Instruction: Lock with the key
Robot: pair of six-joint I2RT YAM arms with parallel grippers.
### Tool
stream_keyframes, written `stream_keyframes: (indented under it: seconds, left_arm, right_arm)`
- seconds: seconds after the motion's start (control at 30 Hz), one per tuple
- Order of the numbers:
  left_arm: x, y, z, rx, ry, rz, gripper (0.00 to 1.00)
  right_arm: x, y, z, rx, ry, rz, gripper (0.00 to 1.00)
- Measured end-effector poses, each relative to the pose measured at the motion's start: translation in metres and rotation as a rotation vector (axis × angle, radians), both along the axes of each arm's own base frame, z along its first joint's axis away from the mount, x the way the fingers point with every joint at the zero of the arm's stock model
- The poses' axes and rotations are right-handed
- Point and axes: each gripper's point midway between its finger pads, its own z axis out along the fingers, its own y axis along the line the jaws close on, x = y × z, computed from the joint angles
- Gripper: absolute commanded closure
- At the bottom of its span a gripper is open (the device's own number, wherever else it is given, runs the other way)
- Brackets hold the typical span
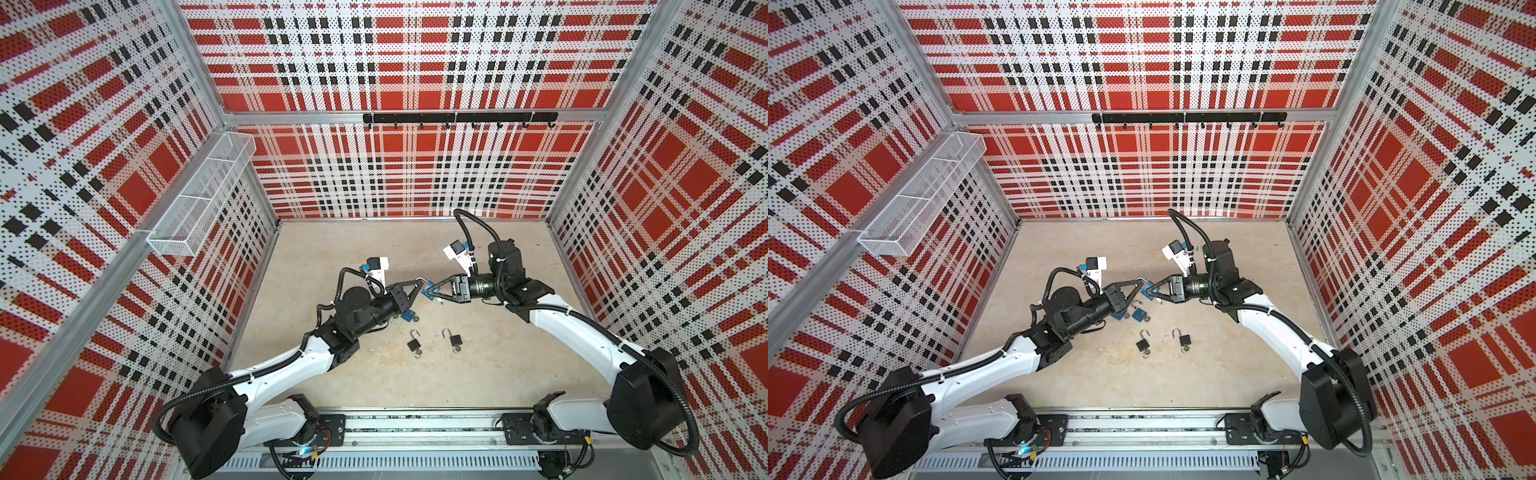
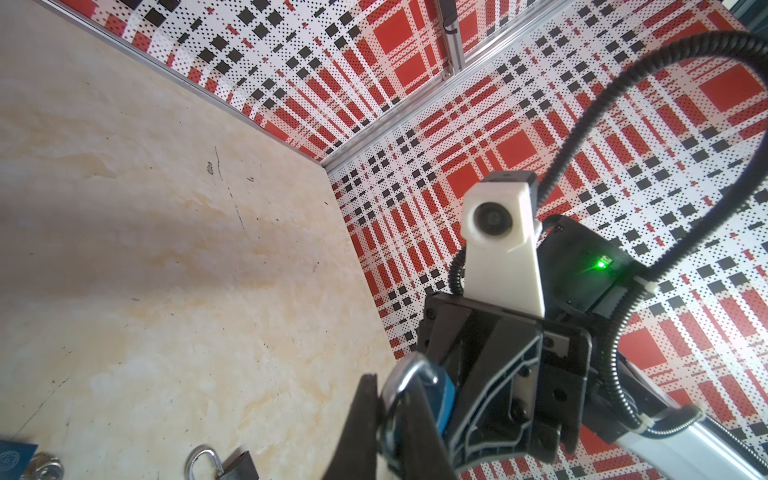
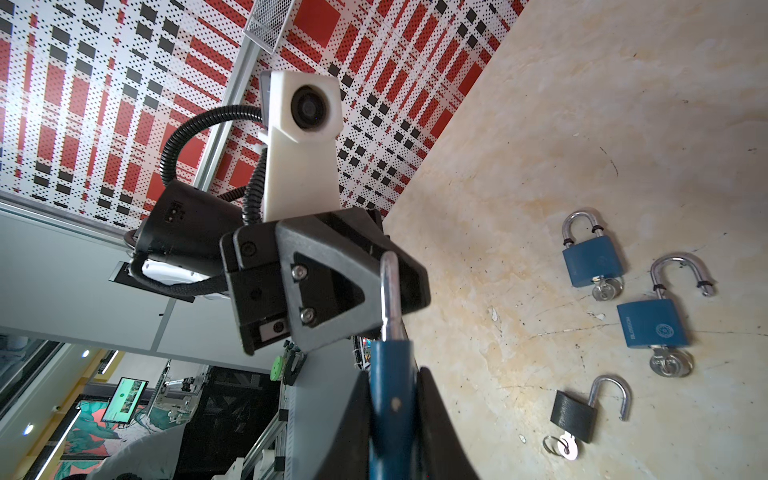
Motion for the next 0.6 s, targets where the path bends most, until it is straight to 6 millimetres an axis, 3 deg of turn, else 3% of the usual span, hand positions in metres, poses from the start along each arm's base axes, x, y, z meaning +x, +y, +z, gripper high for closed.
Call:
stream_keyframes:
  seconds: [0.6]
  left_arm:
    - [0.0008,0.0007,0.0048,-0.009,-0.001,0.022,1.0]
  right_arm:
    - [0.0005,-0.0001,0.0009,0.011,-0.013,0.016,1.0]
